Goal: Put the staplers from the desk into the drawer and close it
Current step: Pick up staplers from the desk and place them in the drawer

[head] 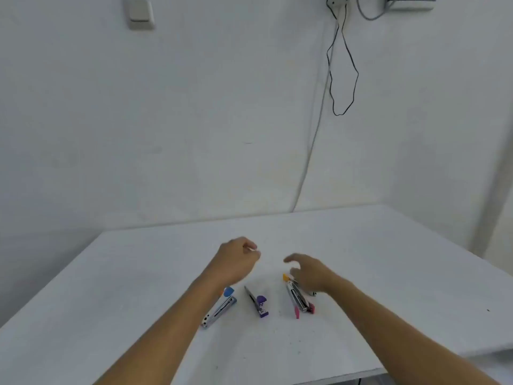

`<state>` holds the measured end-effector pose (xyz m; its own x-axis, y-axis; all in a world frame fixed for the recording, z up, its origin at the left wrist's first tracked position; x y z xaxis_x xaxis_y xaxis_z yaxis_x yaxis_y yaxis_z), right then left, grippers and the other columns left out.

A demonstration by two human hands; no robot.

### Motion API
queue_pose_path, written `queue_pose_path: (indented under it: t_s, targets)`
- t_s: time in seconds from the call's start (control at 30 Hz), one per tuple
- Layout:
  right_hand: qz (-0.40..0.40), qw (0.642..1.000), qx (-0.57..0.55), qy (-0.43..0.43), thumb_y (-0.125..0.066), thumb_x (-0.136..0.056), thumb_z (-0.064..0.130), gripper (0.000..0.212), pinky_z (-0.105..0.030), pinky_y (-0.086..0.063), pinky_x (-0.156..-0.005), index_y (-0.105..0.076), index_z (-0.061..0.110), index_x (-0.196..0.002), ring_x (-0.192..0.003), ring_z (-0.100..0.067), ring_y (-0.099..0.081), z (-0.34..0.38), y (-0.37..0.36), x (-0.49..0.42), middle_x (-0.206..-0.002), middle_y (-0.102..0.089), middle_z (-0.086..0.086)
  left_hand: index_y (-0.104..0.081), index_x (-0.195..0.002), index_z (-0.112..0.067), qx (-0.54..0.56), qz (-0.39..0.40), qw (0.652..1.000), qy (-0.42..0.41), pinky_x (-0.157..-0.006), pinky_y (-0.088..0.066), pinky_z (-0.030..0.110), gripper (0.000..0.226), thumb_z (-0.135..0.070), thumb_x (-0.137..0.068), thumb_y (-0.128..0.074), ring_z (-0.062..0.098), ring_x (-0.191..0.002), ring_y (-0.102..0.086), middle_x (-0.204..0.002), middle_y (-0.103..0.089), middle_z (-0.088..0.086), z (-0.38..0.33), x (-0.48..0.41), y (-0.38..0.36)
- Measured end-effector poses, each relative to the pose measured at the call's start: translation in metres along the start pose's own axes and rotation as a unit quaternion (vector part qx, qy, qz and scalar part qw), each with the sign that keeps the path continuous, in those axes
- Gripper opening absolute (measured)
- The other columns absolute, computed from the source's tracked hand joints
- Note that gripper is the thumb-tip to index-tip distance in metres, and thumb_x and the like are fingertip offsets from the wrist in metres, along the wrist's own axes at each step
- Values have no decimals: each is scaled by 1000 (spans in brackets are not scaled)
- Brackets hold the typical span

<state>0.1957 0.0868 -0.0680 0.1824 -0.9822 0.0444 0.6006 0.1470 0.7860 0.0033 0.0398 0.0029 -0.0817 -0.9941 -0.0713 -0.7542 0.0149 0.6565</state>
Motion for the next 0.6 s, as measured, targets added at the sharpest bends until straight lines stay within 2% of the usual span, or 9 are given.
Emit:
queue_pose_path:
  t_s: [0.07,0.1,0.23,0.3,0.4,0.47,0.53,0.6]
  targets:
    - [22,999,21,-9,-38,-99,6,44,-30,-38,-107,-56,17,-138,-133,-25,-48,-10,-9,5,-149,-50,-8,-66,-111,-20,-2,7,1000,8,-64,-42,15,25,-29,-90,-57,9,-89,-63,-107,-66,-2,2,3,-16]
    - [19,999,40,-8,-38,-98,7,44,-31,-41,-106,-58,17,-136,-132,-24,-50,-17,-15,5,-147,-53,-6,-67,-111,-19,-7,20,1000,11,-62,-42,14,24,-28,-90,-57,8,-86,-62,-106,-65,-2,4,5,-26]
    - [-44,995,91,6,-47,-97,25,35,-35,-52,-86,-68,26,-125,-107,-24,-64,-36,-11,18,-121,-70,-1,-65,-113,-19,-17,59,998,23,-62,-45,19,27,-27,-91,-54,9,-81,-60,-109,-63,-2,4,5,-66]
    - [-67,992,109,-1,-49,-94,17,38,-33,-51,-77,-69,31,-123,-101,-25,-65,-48,-8,25,-116,-71,0,-62,-117,-18,-32,68,997,31,-63,-45,22,31,-27,-89,-53,11,-79,-57,-115,-60,0,4,3,-88]
    - [-100,987,125,-7,-46,-89,3,43,-32,-46,-71,-68,27,-118,-97,-26,-64,-66,0,36,-112,-70,-4,-48,-132,-11,-94,80,991,59,-81,-48,30,50,-35,-89,-52,18,-100,-56,-130,-51,6,5,-4,-123]
    - [-108,983,150,-7,-45,-88,0,38,-35,-47,-70,-57,21,-117,-92,-26,-58,-74,9,47,-111,-66,-6,-42,-134,-5,-127,58,987,78,-93,-48,38,63,-45,-88,-54,28,-119,-52,-136,-48,12,6,-9,-142]
    - [-110,978,176,-21,-45,-86,1,36,-36,-43,-67,-46,18,-118,-90,-26,-51,-84,16,61,-110,-61,-6,-38,-136,-2,-167,31,982,83,-96,-45,39,67,-48,-90,-53,32,-129,-42,-139,-43,15,5,-10,-154]
    - [-107,978,171,-61,-47,-88,12,29,-36,-41,-68,-42,14,-116,-88,-26,-52,-97,24,76,-110,-59,-6,-39,-133,-1,-203,9,977,68,-92,-45,38,55,-38,-93,-50,32,-127,-39,-137,-41,16,1,-9,-164]
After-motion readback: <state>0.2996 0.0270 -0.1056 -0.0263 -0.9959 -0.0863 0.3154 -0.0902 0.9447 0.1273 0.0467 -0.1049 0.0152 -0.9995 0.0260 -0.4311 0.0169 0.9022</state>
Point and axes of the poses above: each hand's wrist, its own x-axis away from the middle knuckle, its own y-axis out of the back of the hand, z = x × y, the point moved 4 cm from there along -x, towards the middle knuckle
